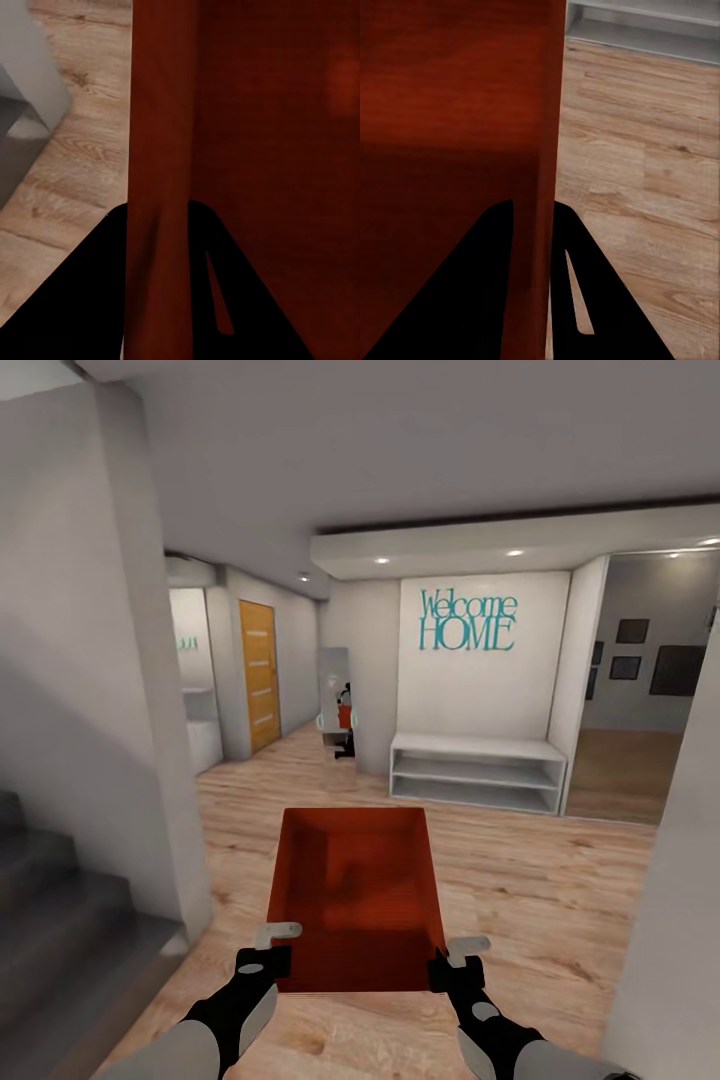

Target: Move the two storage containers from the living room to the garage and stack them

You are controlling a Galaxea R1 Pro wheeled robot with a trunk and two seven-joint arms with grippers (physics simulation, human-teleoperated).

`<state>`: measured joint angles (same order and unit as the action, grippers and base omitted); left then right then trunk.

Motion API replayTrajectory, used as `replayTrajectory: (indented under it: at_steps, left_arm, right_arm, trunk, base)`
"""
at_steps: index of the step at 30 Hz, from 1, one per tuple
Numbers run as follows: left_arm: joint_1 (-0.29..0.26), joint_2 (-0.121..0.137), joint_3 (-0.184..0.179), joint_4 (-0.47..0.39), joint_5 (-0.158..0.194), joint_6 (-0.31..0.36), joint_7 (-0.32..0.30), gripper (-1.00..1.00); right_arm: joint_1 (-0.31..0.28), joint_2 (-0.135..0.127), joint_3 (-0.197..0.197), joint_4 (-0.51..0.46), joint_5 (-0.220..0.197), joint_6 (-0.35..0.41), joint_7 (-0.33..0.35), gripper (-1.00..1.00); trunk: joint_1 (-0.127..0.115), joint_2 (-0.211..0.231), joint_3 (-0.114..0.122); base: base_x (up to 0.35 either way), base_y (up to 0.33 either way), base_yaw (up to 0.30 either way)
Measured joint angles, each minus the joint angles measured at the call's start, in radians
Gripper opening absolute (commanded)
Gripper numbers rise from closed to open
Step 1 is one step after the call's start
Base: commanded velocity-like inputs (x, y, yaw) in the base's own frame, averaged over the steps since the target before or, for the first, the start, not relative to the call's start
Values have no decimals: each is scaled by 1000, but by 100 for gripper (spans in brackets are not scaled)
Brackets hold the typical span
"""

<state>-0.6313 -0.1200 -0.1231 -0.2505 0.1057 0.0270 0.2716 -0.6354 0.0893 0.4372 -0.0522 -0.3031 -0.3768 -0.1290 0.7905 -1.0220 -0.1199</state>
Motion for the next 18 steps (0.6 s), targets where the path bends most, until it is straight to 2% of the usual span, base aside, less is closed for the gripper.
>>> replayTrajectory:
  at_steps: [18]
  left_arm:
    - [0,0,0,0,0,0,0,-100]
  right_arm:
    - [0,0,0,0,0,0,0,-100]
  trunk:
    - [0,0,0]
  base:
    - [323,0,0]
